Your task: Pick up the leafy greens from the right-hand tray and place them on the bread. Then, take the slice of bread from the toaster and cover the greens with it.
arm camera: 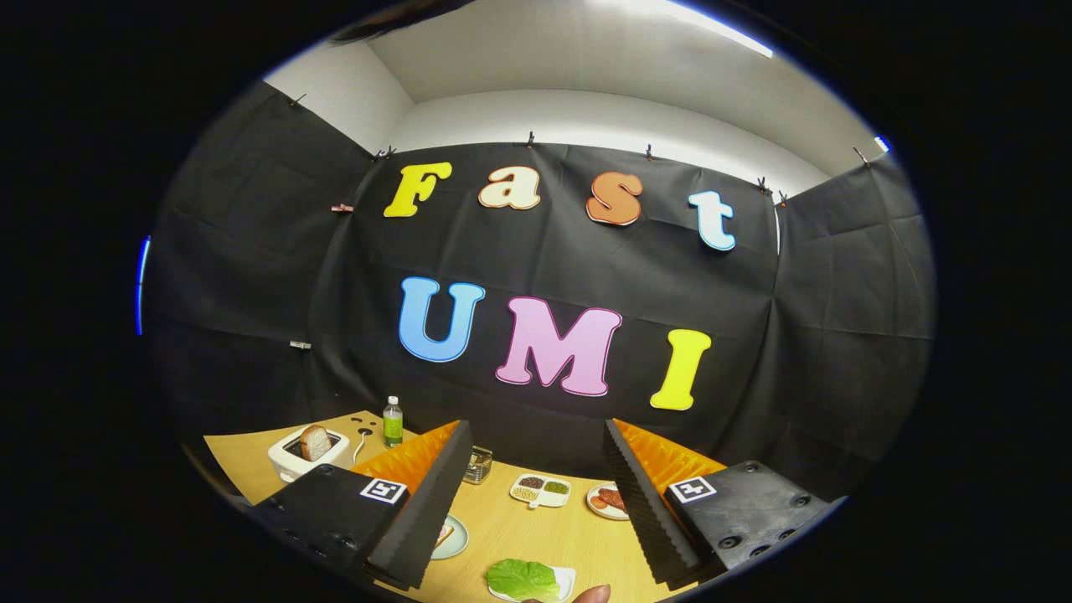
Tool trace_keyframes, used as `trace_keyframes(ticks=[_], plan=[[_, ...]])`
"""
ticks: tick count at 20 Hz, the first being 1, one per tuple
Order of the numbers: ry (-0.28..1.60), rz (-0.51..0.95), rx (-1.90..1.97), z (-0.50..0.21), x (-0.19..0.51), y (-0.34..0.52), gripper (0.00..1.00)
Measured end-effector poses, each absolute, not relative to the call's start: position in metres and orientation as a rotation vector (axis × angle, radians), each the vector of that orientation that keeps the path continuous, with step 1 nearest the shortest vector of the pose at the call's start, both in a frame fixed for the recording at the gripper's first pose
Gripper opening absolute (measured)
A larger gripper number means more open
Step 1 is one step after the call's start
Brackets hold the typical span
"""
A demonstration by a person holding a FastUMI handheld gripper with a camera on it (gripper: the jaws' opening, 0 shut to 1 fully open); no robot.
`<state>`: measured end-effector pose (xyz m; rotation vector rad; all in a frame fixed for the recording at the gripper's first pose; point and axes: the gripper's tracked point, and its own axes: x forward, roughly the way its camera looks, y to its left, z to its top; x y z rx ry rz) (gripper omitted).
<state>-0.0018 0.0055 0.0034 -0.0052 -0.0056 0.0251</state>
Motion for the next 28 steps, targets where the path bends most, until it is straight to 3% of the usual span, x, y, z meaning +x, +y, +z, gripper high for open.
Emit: trace_keyframes(ticks=[10, 17, 28], plan=[[0.089, 0.107, -0.015, -0.031, 0.005, 0.011, 0.97], [0.419, 0.210, -0.063, -0.177, 0.022, -0.007, 0.97], [0.781, 0.424, -0.059, -0.376, 0.015, 0.000, 0.93]])
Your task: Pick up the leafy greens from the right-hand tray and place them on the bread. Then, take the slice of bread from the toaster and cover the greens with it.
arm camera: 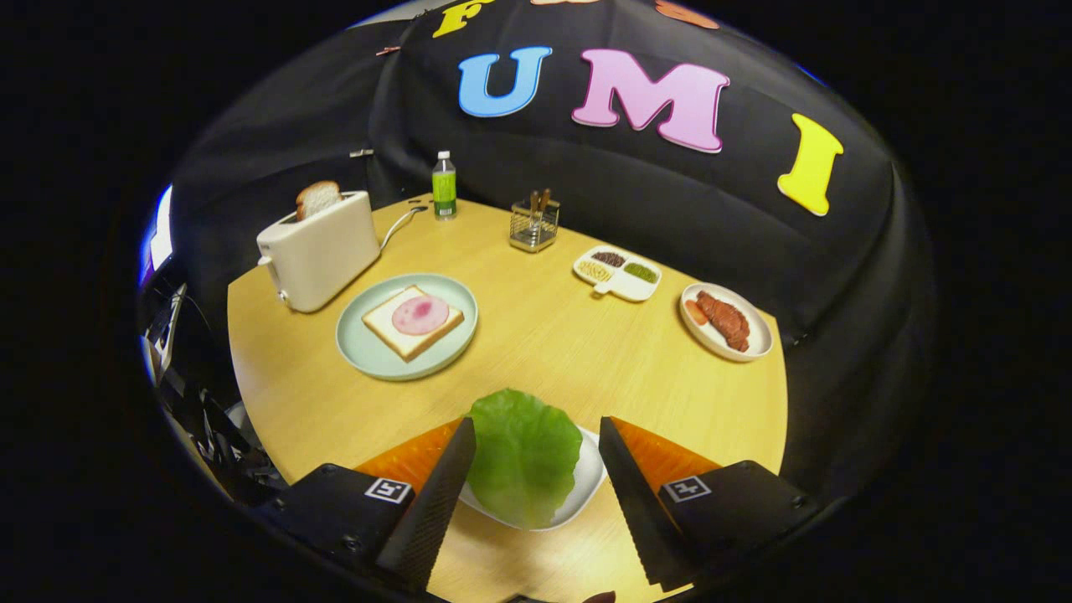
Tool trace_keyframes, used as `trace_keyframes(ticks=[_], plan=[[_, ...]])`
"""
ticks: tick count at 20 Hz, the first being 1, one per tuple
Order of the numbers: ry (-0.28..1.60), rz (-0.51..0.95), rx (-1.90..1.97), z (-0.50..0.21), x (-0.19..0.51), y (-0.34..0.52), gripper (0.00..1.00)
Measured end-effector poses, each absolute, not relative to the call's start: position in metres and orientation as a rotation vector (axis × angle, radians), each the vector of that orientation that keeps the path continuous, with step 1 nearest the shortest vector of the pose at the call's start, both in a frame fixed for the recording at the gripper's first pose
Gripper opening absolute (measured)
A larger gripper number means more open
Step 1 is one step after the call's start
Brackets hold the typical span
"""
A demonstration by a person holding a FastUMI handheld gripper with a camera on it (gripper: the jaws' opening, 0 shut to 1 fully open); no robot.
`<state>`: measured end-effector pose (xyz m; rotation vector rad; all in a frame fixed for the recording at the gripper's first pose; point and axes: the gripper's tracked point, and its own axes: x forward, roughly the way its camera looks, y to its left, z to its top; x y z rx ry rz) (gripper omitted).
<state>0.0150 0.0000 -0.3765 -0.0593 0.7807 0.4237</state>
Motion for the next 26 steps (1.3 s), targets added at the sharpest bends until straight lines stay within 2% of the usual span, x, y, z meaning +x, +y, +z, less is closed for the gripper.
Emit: trace_keyframes(ticks=[3, 5, 10, 12, 13, 14, 15, 18, 21, 26], plan=[[0.854, 0.457, -0.066, -0.412, 0.008, 0.006, 0.86], [0.900, 0.484, -0.059, -0.428, -0.001, 0.011, 0.77], [0.985, 0.504, -0.072, -0.466, -0.004, 0.018, 0.75], [1.008, 0.491, -0.019, -0.467, -0.002, 0.017, 0.63], [1.022, 0.477, -0.016, -0.469, 0.000, 0.013, 0.61], [1.023, 0.472, -0.008, -0.468, 0.001, 0.014, 0.53], [1.014, 0.476, -0.018, -0.468, 0.002, 0.013, 0.52], [0.990, 0.494, -0.074, -0.467, 0.001, 0.017, 0.13], [0.986, 0.472, -0.065, -0.460, 0.001, 0.017, 0.07], [0.905, 0.409, -0.012, -0.413, 0.014, 0.011, 0.06]])
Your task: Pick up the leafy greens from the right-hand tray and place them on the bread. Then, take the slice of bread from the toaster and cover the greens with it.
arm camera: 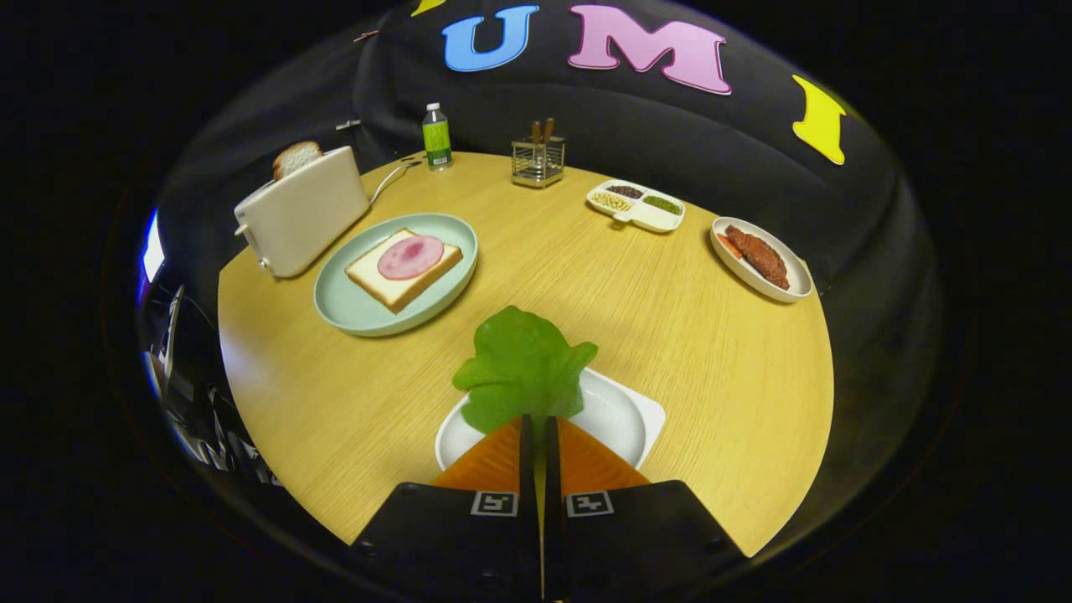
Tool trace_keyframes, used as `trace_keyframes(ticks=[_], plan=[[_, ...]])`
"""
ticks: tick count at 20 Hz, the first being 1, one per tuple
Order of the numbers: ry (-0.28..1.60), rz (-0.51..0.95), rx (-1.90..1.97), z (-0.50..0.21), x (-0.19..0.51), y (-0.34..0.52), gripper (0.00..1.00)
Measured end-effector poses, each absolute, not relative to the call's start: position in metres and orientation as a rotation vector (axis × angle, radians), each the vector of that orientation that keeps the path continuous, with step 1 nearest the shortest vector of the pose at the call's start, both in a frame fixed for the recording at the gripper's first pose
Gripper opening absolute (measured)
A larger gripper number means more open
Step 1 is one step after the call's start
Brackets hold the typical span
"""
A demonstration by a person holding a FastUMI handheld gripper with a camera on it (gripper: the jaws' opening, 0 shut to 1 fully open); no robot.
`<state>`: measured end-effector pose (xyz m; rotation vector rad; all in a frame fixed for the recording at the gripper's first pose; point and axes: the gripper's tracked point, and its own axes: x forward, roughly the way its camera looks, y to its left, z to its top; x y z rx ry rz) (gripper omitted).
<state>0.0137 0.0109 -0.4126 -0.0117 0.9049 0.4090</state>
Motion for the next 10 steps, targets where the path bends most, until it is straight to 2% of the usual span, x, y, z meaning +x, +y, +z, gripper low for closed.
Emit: trace_keyframes(ticks=[4, 10], plan=[[0.836, 0.400, -0.002, -0.366, 0.020, 0.021, 0.06], [0.765, 0.466, 0.012, -0.303, 0.038, 0.074, 0.06]])
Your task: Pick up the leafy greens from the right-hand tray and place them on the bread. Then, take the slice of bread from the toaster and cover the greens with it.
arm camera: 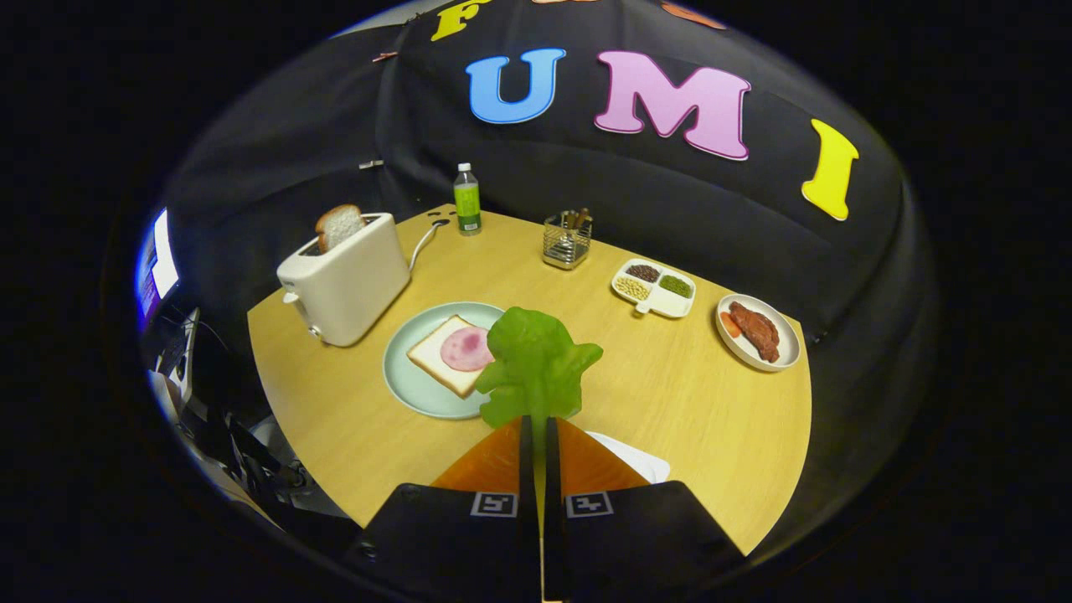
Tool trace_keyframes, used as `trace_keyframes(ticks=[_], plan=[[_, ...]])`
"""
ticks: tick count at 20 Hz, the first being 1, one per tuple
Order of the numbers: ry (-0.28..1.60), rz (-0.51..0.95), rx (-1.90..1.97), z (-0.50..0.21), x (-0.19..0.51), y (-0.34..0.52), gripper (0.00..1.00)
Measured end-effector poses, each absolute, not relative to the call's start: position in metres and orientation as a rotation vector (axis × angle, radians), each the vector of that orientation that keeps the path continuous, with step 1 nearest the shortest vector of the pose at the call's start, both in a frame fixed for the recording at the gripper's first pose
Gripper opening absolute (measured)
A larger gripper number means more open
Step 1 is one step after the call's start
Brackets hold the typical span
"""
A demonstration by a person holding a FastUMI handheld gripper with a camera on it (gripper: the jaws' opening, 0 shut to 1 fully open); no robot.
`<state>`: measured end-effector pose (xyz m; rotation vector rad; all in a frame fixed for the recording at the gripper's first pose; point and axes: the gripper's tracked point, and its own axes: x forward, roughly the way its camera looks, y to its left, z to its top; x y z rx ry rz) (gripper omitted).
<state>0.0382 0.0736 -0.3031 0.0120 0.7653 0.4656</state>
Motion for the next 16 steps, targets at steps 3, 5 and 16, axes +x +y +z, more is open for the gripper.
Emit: trace_keyframes(ticks=[3, 5, 16], plan=[[0.756, 0.507, 0.017, -0.289, 0.053, 0.109, 0.06], [0.762, 0.526, 0.026, -0.287, 0.065, 0.132, 0.06], [0.844, 0.525, -0.029, -0.334, 0.117, 0.211, 0.15]])
